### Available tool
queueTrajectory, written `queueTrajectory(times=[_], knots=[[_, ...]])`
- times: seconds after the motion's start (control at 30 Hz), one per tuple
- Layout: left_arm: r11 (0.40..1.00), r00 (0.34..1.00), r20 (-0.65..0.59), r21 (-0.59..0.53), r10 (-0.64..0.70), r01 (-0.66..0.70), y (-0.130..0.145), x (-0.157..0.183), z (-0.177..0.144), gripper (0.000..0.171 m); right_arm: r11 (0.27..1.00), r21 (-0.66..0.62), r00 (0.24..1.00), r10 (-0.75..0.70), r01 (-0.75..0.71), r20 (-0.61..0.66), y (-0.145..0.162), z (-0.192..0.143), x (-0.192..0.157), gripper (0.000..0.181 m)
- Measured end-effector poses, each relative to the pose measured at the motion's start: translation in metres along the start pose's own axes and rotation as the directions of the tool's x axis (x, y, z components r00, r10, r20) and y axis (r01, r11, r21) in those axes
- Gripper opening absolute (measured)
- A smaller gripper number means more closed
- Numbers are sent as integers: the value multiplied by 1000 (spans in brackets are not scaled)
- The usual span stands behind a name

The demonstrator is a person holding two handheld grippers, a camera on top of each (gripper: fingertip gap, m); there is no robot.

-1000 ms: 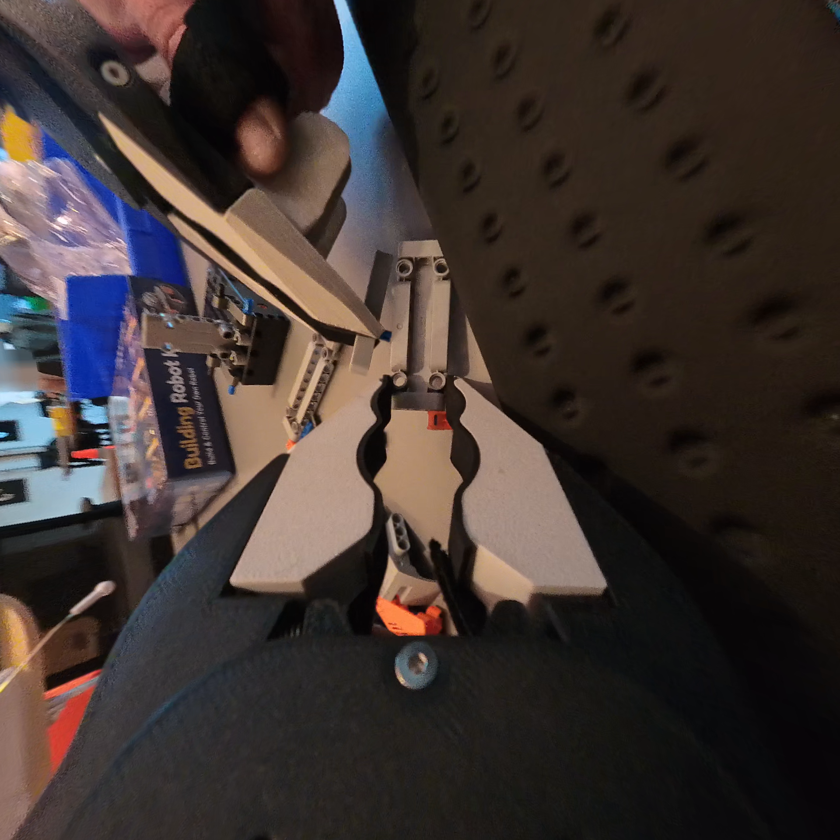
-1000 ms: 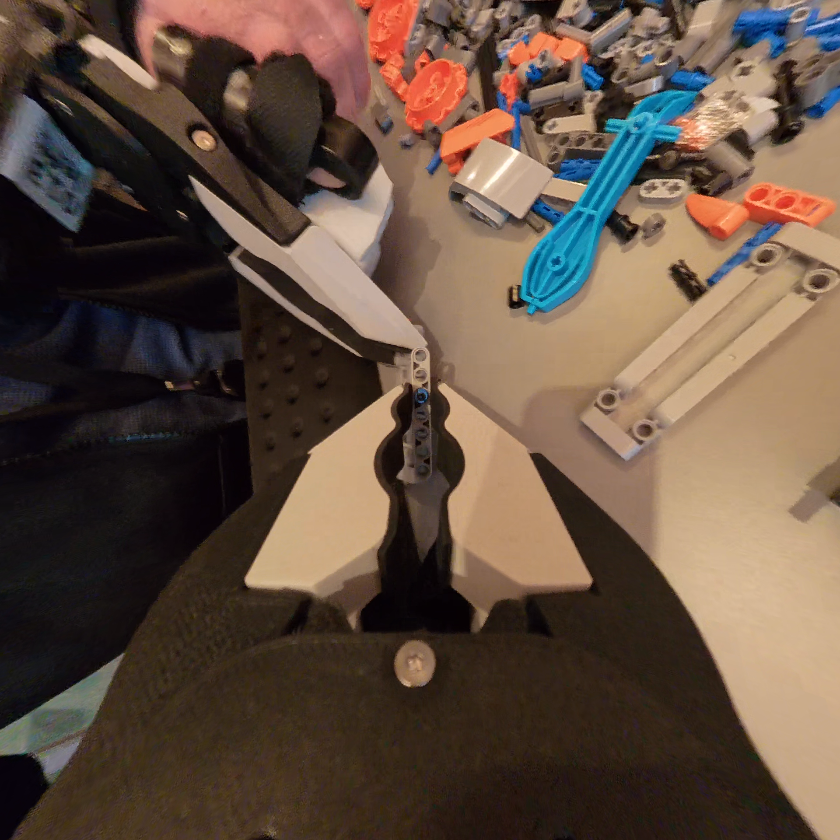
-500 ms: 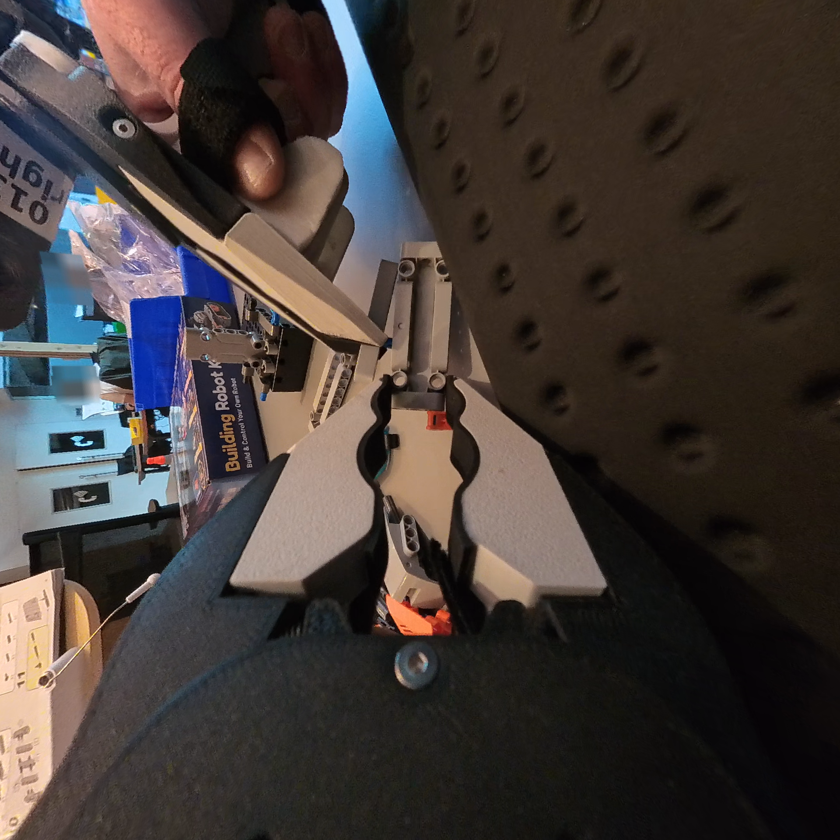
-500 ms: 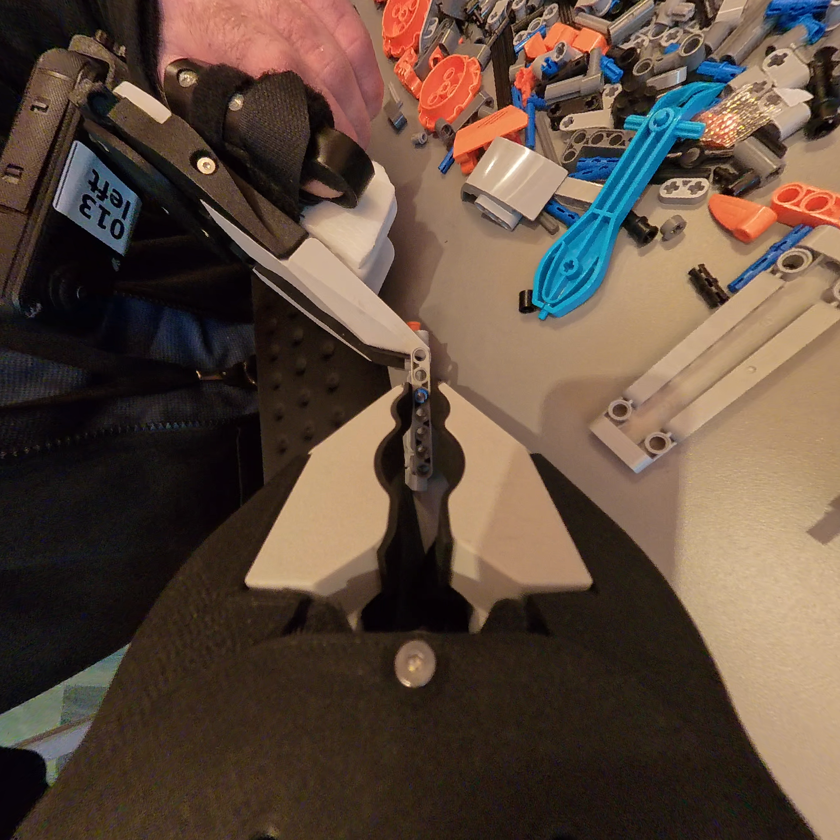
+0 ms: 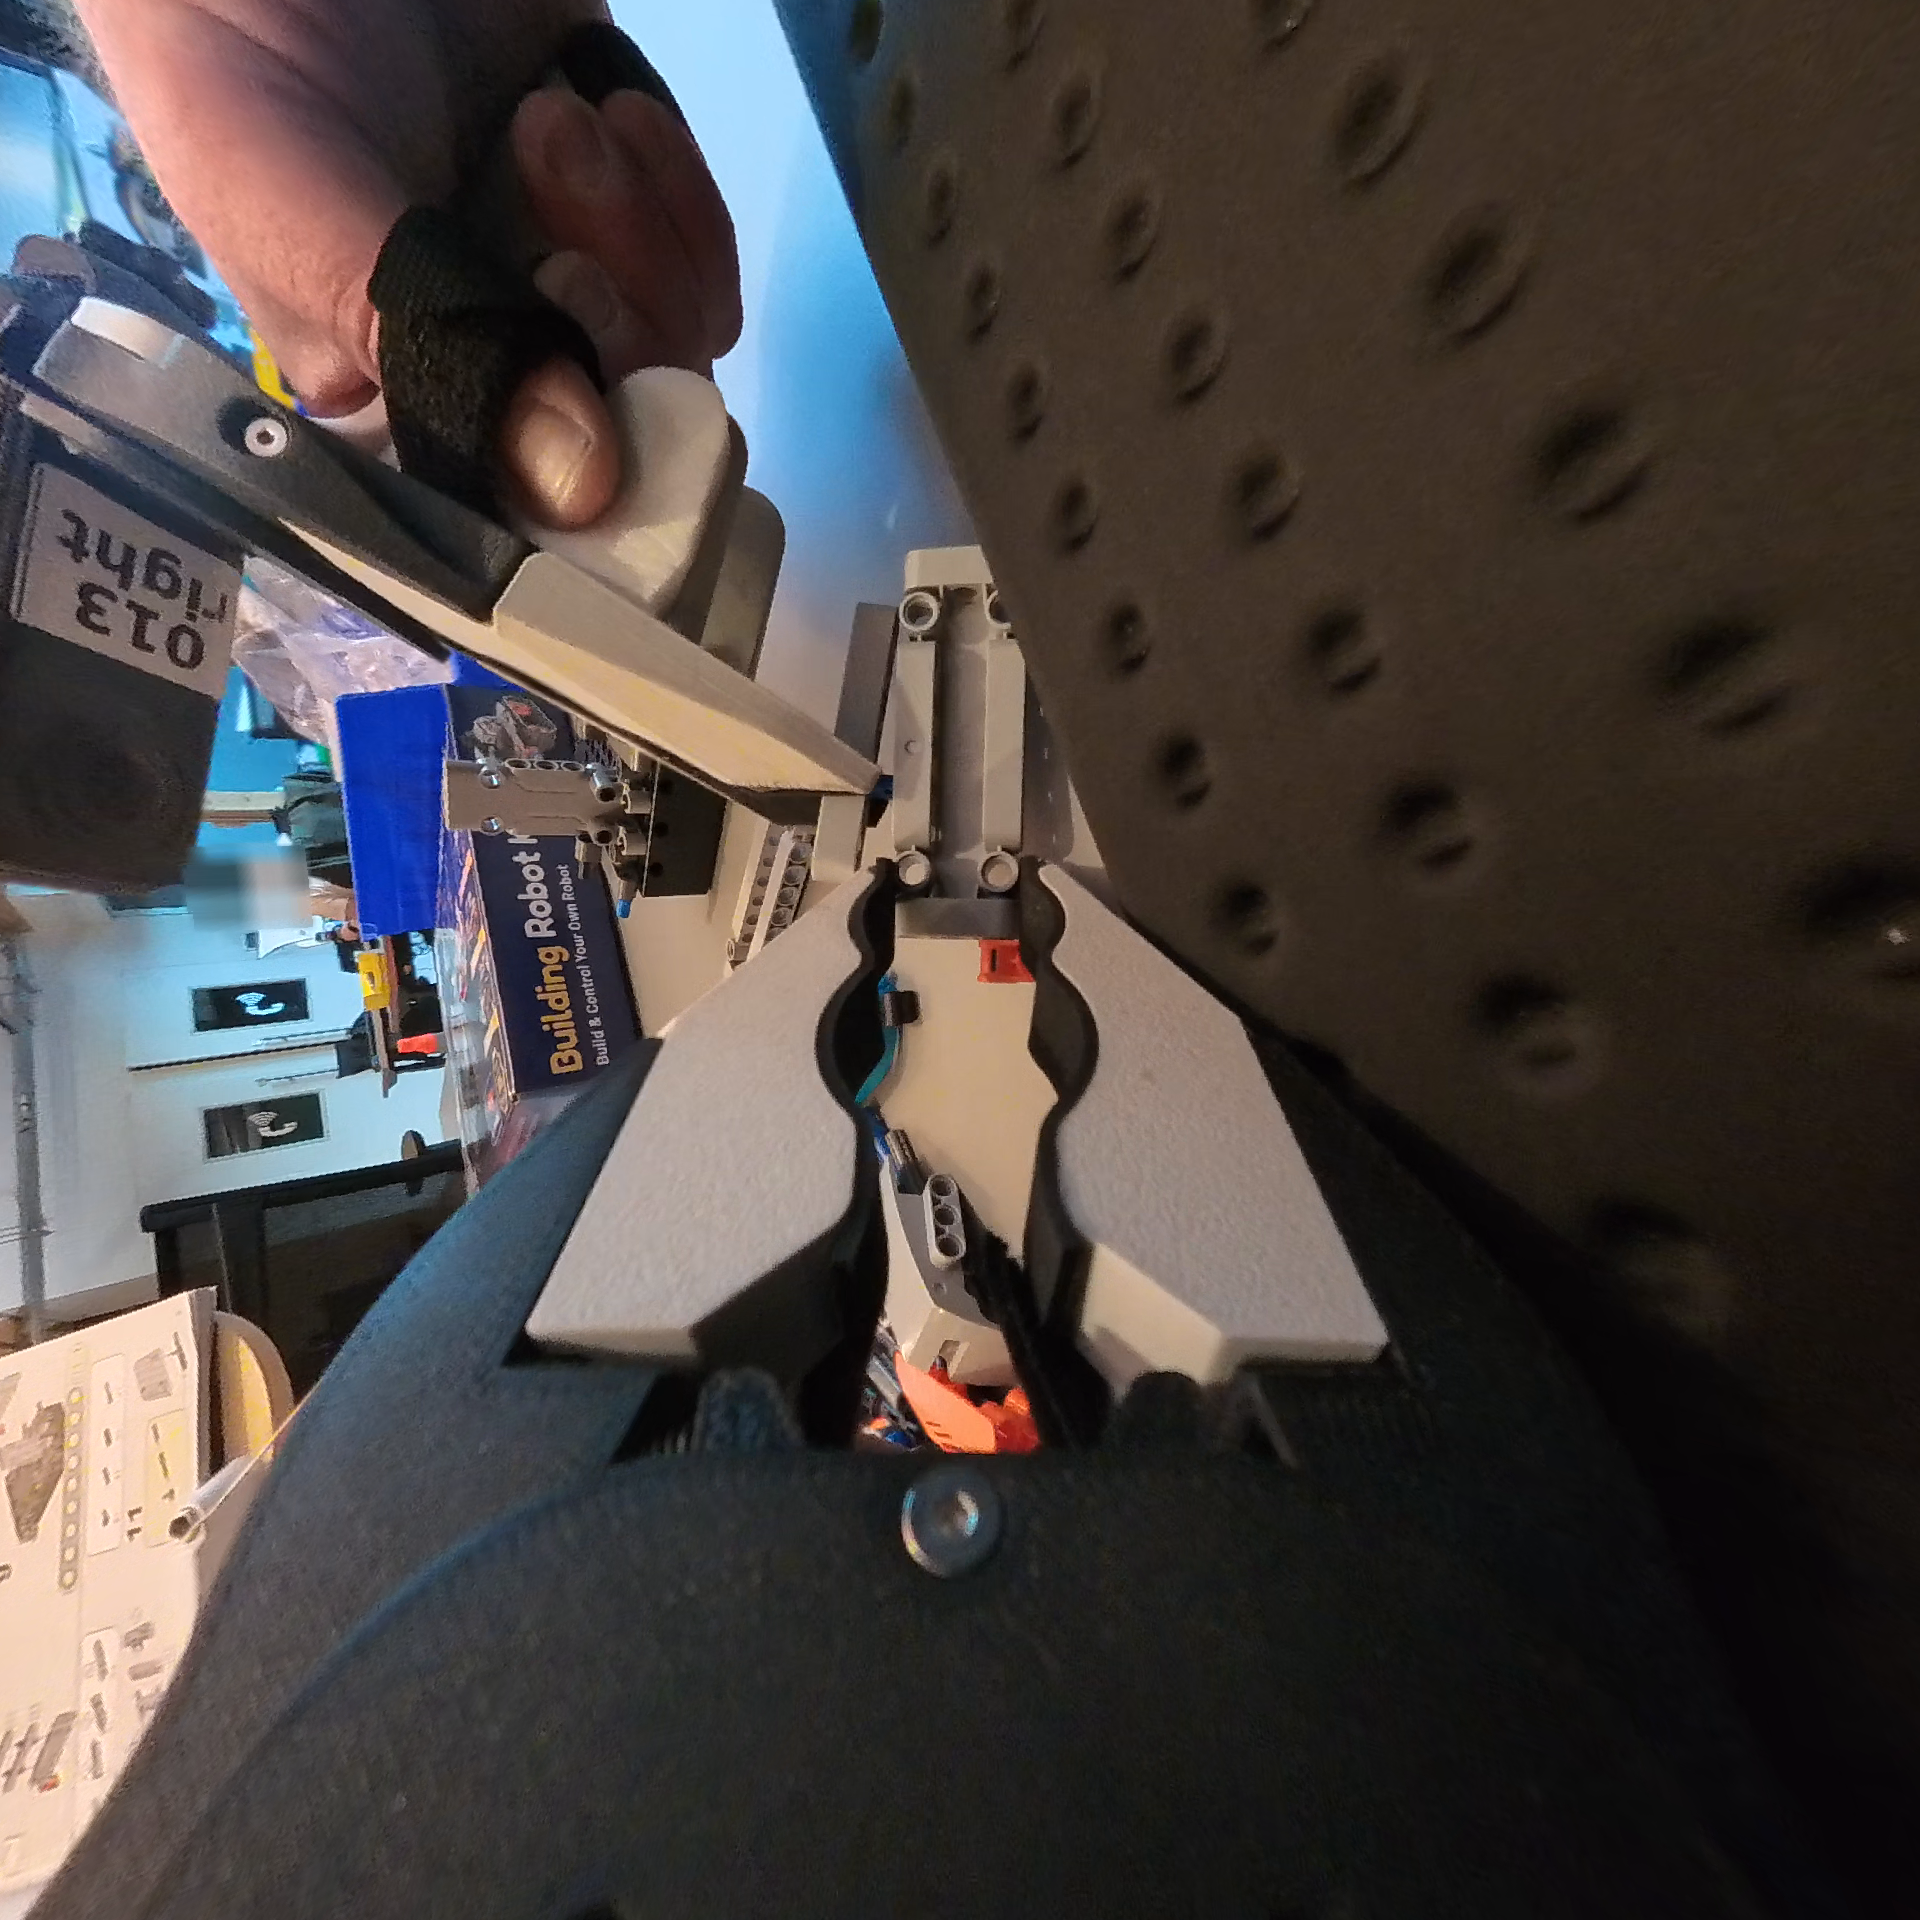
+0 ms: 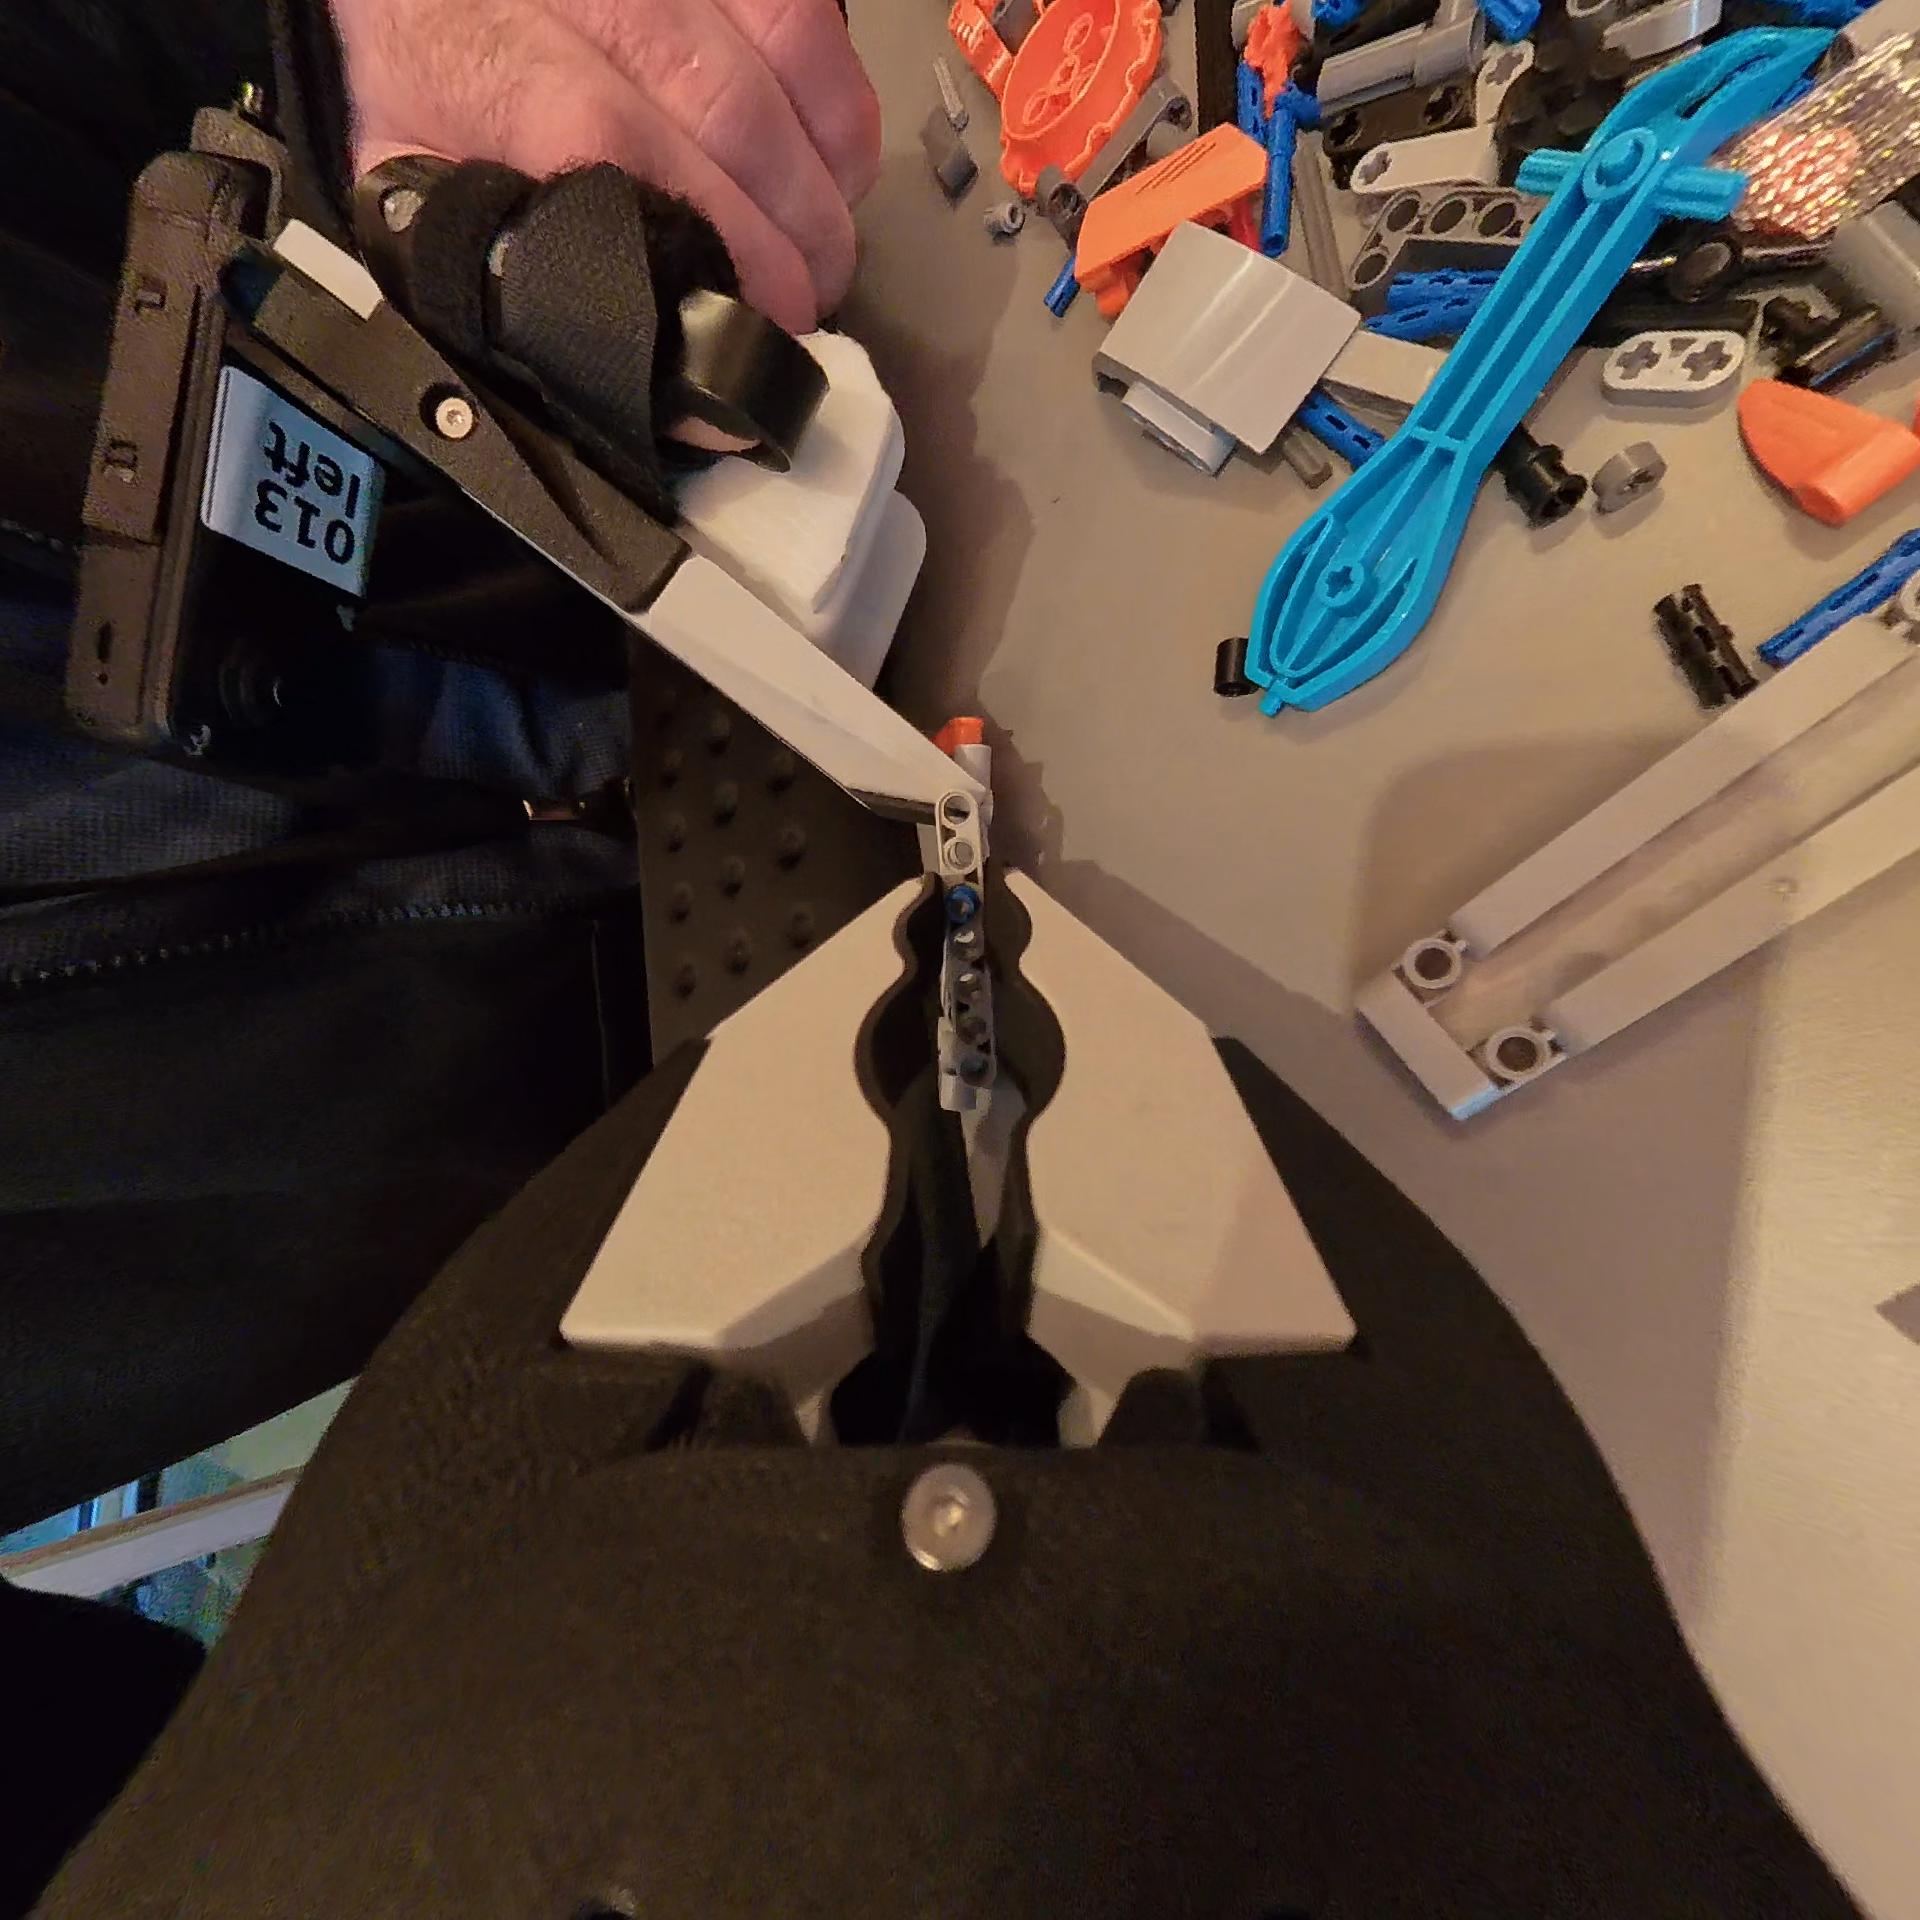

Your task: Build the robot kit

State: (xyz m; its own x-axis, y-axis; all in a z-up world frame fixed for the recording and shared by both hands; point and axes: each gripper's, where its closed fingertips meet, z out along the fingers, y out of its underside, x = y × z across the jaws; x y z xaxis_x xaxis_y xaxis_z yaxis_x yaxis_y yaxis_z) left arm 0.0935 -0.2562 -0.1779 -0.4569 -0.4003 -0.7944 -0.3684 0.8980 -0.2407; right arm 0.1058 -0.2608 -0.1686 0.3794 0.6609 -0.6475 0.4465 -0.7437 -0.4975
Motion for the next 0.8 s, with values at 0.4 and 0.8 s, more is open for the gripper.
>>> queueTrajectory(times=[0.4, 0.8], knots=[[1000, 1000, 13, -8, 12, -12, 0, -1, 0, 21, 997, -64, 998, -51, 48, -43, 1, 1, -1, 5], [1000, 1000, 10, -11, 10, -10, 1, 0, 1, 21, 993, -121, 1000, -8, 10, 19, 2, 2, 0, 5]])
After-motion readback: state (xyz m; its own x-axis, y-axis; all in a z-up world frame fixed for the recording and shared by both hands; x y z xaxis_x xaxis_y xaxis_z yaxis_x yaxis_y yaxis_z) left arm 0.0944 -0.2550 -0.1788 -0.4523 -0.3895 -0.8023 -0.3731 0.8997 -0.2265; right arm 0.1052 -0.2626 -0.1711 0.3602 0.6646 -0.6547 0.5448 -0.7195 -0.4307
